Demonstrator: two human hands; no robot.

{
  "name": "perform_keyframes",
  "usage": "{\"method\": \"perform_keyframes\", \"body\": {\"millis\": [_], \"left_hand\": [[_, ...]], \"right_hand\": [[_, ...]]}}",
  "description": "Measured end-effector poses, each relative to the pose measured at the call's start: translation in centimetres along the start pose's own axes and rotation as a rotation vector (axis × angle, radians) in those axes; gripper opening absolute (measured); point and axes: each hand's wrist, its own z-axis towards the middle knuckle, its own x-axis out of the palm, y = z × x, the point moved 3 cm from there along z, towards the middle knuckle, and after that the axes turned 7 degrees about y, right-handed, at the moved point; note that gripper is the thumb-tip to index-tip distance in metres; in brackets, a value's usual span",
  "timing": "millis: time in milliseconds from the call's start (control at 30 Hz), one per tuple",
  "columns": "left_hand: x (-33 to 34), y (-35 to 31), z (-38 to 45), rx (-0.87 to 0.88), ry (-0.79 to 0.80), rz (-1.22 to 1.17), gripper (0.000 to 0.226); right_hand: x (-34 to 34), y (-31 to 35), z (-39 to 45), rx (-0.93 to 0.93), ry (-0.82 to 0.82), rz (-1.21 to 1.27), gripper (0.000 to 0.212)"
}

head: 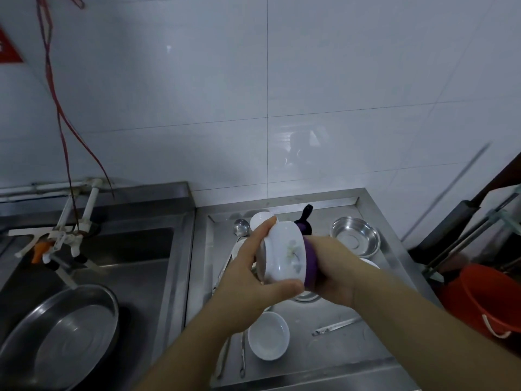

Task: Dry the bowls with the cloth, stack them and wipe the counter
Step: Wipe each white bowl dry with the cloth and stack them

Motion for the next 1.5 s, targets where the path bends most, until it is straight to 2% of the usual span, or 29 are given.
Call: {"method": "perform_keyframes", "body": {"millis": [100,233,267,400,467,500,567,633,767,900,1067,1133,1233,1333,1400,1500], "left_hand": [[-0.3,0.0,0.0,-0.002,0.037,0.019,0.108],[-0.6,0.3,0.1,0.001,0.029,0.095,0.110],[-0.6,0.3,0.1,0.005,0.022,0.133,0.111],[-0.7,0.6,0.2,0.003,0.018,0.224,0.123],[-0.4,0.5,0.6,-0.045,-0.038,0.041,0.119],[-0.2,0.7,0.8,-0.111,-0.120,-0.156,0.109],[-0.1,2.0,1.0,-0.274,-0.218,-0.531,0.076],[0.3,2.6,0.4,-0.339,-0.178,-0.706,0.054],[0.3,3.1,-0.4,-0.311,-0.201,-0.944,0.049],[-0.5,3.1,-0.4,-0.256,-0.242,-1.025,0.054],[-2.3,2.8,-0.1,-0.193,-0.243,-1.016,0.052],[-2.6,2.5,0.0,-0.168,-0.222,-0.985,0.050],[-2.8,2.0,0.2,-0.145,-0.214,-0.901,0.063],[-2.8,1.9,0.3,-0.148,-0.206,-0.663,0.047],[-2.5,1.8,0.2,-0.162,-0.172,-0.463,0.031],[-1.8,1.3,0.0,-0.141,-0.101,-0.308,0.036]], "right_hand": [[0.1,-0.5,0.0,0.046,0.122,0.235,0.041],[-0.1,-0.6,0.0,0.008,0.183,0.336,0.064],[0.0,-0.5,0.0,-0.013,0.205,0.323,0.065],[-0.2,-0.5,-0.1,-0.103,0.199,0.269,0.038],[-0.4,-0.5,0.1,-0.146,0.199,0.299,0.037],[-0.5,-0.5,0.3,-0.170,0.197,0.319,0.037],[-0.5,-0.4,0.3,-0.220,0.199,0.365,0.035],[-0.6,-0.3,0.2,-0.256,0.197,0.381,0.032],[-1.1,-0.5,0.2,-0.245,0.178,0.349,0.045],[-1.8,-1.3,0.5,-0.204,0.129,0.342,0.034],[-2.0,-2.1,1.4,-0.175,0.011,0.358,0.048],[-2.3,-2.2,1.9,-0.183,-0.081,0.365,0.043],[-3.7,-2.1,2.8,-0.241,-0.232,0.423,0.031],[-4.7,-0.7,3.2,-0.375,-0.289,0.513,0.027],[-4.5,0.6,2.8,-0.488,-0.293,0.374,0.027],[-2.8,2.3,1.4,-0.581,-0.293,-0.102,0.007]]}}
